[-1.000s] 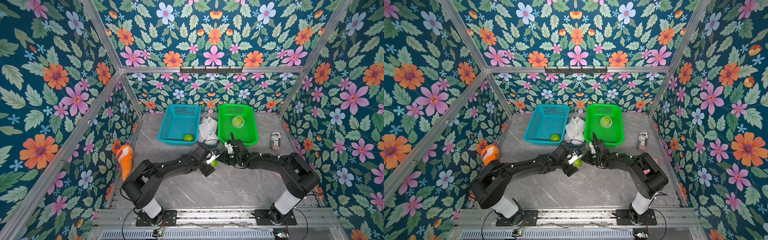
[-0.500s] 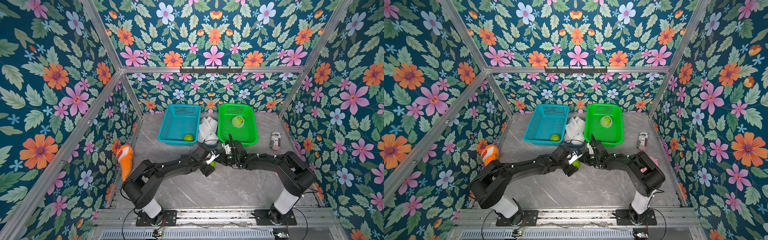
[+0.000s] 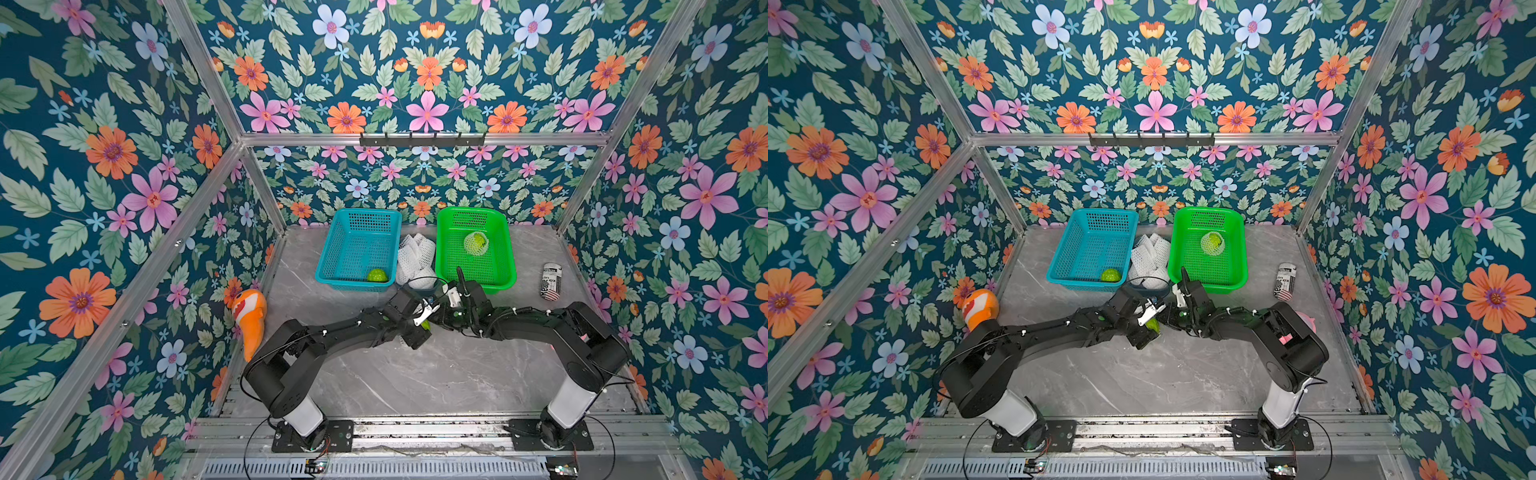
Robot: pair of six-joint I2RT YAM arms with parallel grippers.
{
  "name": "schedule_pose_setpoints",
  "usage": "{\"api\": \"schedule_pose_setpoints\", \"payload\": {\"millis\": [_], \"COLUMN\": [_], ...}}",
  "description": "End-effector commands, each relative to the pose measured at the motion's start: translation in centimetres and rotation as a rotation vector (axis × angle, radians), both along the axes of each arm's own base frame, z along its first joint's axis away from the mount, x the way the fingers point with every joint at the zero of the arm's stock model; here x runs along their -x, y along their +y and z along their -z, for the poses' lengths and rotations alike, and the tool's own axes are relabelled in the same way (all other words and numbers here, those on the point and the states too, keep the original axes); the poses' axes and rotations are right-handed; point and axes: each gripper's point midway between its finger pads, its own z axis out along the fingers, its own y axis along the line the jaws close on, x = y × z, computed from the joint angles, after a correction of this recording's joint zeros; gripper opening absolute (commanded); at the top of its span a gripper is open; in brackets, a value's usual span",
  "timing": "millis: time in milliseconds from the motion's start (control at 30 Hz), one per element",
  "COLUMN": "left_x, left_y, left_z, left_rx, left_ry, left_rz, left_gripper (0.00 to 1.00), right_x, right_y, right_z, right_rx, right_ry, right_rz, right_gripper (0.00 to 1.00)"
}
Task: Sleeve custard apples in foam nets
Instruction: Put on the foam net on the custard apple.
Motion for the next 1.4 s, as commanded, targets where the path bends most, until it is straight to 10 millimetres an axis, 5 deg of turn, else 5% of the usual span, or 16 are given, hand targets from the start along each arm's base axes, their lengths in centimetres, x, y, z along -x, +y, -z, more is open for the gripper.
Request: {"api": "schedule_pose_setpoints", "payload": {"millis": [0, 233, 533, 900, 1100, 1367], "left_x": [-0.4, -0.5, -0.4, -0.2, -0.4, -0.6], "left_y": [-0.6, -0.7, -0.9, -0.3, -0.4, -0.7], "left_z": [-1.0, -1.7, -0.1, 0.0, 0.1, -0.2], "left_rx": [0.033, 0.049, 0.025, 0.006, 0.004, 0.012], "left_ry": [-0.014, -0.017, 0.027, 0.027, 0.027, 0.026], "left_rz": [-0.004, -0.013, -0.017, -0.021, -0.023, -0.024], "left_gripper": [0.80, 0.79, 0.79, 0.78, 0.77, 0.77], "right_x": [0.3, 0.3, 0.6, 0.4, 0.9, 1.5], "right_y": [0.3, 0.2, 0.3, -2.6, -1.4, 0.2], "right_z": [-0.2, -0.2, 0.3, -1.6, -3.4, -3.3], "right_rx": [-0.015, -0.012, -0.014, -0.028, -0.109, -0.134], "right_ry": [0.011, 0.012, 0.026, -0.016, -0.044, -0.036], "right_rz": [-0.011, -0.012, -0.018, 0.054, 0.008, -0.043], "right_gripper": [0.19, 0.19, 0.19, 0.22, 0.21, 0.19]}}
